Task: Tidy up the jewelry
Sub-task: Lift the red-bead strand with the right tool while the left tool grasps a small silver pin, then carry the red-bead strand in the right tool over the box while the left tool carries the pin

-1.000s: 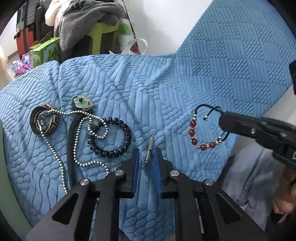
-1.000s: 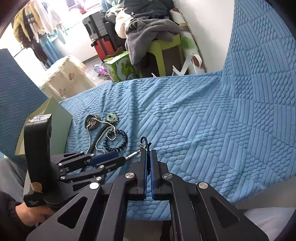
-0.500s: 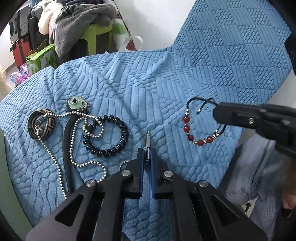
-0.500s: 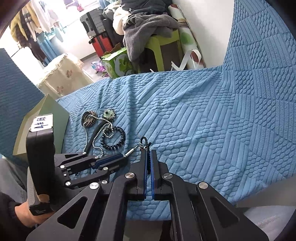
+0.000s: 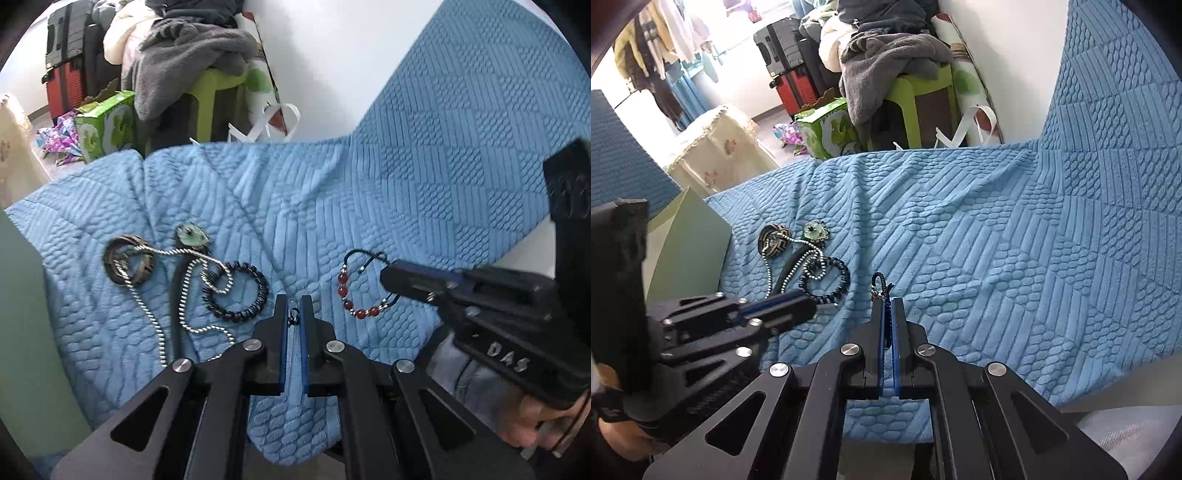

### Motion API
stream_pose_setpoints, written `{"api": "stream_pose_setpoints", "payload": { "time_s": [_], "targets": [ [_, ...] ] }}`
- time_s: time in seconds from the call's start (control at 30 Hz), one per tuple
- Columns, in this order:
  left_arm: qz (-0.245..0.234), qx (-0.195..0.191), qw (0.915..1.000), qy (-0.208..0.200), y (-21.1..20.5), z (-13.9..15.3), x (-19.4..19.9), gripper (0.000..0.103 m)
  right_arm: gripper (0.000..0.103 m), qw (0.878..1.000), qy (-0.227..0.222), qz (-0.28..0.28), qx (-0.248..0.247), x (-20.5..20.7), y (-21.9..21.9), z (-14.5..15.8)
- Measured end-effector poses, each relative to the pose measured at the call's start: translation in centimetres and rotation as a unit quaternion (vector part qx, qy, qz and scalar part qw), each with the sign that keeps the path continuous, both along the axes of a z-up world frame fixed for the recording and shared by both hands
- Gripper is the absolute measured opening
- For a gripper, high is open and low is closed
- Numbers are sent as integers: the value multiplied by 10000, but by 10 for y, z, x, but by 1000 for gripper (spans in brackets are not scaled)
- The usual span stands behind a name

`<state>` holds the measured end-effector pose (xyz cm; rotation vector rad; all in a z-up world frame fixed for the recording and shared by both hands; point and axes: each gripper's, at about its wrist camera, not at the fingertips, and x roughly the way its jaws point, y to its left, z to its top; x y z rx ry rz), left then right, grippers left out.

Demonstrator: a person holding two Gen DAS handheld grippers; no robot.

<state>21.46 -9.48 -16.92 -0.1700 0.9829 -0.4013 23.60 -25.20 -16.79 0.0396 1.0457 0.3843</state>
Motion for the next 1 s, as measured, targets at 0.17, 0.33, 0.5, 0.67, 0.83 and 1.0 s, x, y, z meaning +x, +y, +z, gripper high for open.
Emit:
{"api": "stream_pose_setpoints", "payload": {
  "time_s": [0.17,0.33,0.5,0.67,0.83,1.0],
  "targets": [
    [263,-152,9995,-37,23,27,-6,5,1,9994,-314,-24,-123,-7,13,23],
    [612,-269,9974,-278,58,64,-21,5,1,9980,-611,99,-85,-15,35,51],
    [915,-313,9937,-572,86,95,-32,5,1,9960,-847,199,188,-17,55,84],
    [1198,-323,9884,-880,122,122,-42,5,1,9909,-1223,424,375,-18,89,122],
    [1525,-259,9816,-1117,148,137,-53,5,1,9856,-1421,727,561,-17,129,147],
    [1875,-102,9764,-1065,174,130,-60,5,1,9830,-1345,1041,688,-18,170,150]
  ]
}}
